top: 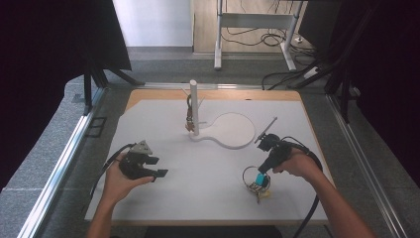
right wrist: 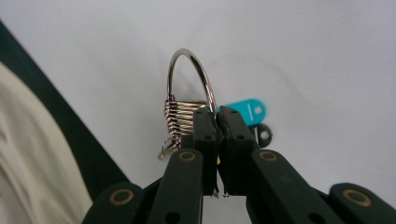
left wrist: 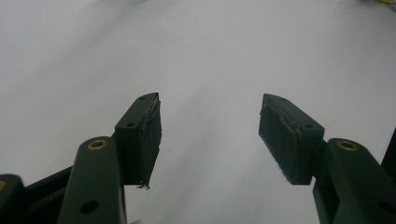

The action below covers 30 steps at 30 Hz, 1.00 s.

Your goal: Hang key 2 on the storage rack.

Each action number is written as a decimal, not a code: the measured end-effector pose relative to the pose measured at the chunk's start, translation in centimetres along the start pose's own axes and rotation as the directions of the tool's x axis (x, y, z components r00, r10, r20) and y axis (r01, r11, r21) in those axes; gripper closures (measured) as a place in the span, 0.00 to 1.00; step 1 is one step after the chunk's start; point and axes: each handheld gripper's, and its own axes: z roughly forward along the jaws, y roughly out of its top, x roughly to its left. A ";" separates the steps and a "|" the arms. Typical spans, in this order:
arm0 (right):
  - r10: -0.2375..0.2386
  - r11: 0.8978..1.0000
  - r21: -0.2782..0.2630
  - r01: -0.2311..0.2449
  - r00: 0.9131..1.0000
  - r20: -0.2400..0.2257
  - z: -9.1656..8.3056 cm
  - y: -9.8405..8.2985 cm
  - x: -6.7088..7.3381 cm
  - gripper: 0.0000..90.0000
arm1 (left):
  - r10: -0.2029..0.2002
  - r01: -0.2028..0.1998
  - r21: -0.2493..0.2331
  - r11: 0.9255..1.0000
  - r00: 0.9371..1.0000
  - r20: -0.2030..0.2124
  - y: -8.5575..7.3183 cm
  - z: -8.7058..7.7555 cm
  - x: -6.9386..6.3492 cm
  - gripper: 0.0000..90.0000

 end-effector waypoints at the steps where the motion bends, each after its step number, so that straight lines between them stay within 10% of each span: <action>1: 0.001 1.000 -0.013 -0.001 1.000 0.011 -0.4 0.2 0.0 0.96 | 0.000 0.000 0.000 1.000 1.000 0.002 0.0 0.0 0.0 0.44; 30: 0.069 0.982 -0.184 -0.050 0.993 0.100 -7.7 6.1 -2.1 0.96 | 0.005 -0.005 -0.003 1.000 1.000 0.001 -0.1 -0.3 0.0 0.44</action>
